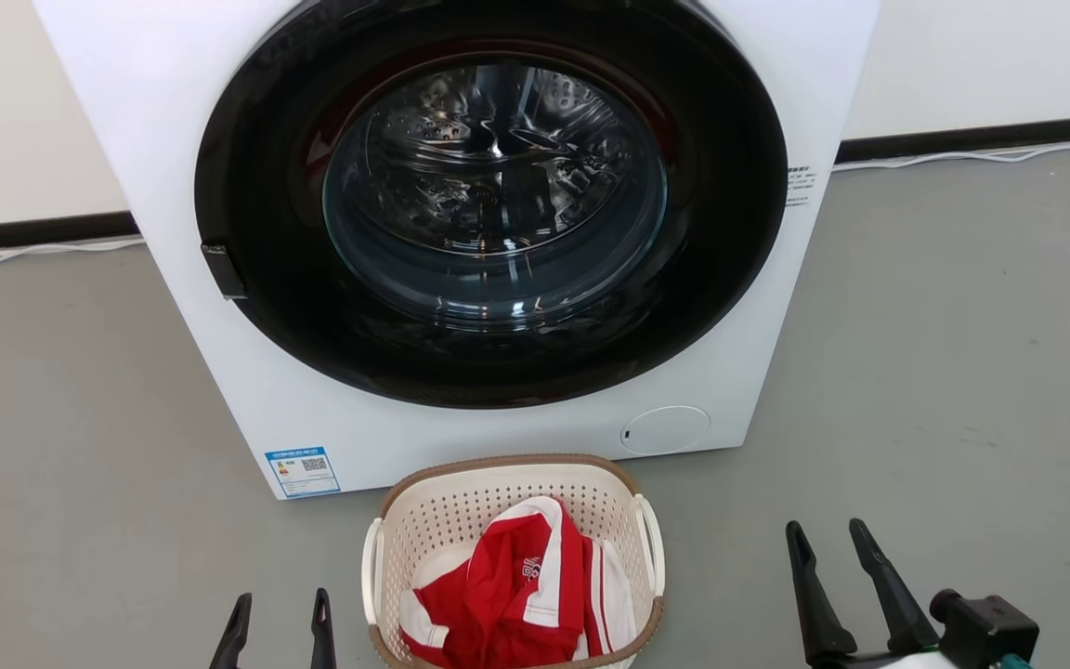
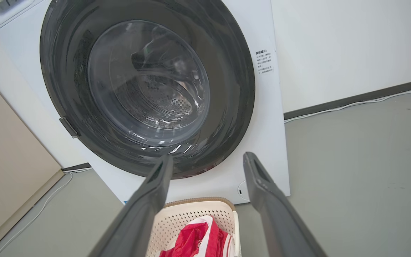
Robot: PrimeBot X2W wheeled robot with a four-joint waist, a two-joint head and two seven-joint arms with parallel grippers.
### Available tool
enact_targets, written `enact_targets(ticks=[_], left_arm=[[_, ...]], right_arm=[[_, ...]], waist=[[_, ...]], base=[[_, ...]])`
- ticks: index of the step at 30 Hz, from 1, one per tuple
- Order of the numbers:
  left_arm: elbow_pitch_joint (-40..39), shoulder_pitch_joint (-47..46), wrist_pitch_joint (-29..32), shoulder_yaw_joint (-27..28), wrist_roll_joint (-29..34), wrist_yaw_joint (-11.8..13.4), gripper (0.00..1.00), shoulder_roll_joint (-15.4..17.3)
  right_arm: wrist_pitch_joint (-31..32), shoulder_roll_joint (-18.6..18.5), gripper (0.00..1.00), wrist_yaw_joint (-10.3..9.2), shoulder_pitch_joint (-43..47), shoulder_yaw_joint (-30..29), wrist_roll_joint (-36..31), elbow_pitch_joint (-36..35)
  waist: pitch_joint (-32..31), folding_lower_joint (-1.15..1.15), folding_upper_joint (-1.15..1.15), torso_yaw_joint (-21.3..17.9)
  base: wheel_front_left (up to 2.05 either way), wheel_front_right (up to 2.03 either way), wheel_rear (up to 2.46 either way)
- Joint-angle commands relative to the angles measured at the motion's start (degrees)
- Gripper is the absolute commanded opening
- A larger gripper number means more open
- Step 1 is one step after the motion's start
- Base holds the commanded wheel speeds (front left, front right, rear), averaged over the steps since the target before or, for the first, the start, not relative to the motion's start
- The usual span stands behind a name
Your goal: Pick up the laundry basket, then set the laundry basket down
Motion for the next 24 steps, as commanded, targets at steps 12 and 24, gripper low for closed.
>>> enact_targets(ticks=[12, 24], left_arm=[[-4.2, 0.3, -0.3, 3.4, 0.5, -0.1, 1.0, -0.5], [-4.4, 0.3, -0.3, 4.3, 1.9, -0.4, 1.0, -0.7]], right_arm=[[-0.6, -0.1, 1.0, 0.35, 0.4, 0.7, -1.5, -2.6], [-0.6, -0.1, 1.0, 0.35, 0.2, -0.6, -1.6, -3.1]], waist=[[-1.3, 0.0, 0.0, -0.3], [-1.0, 0.0, 0.0, -0.1]], base=[[0.0, 0.0, 0.0], [0.0, 0.0, 0.0]])
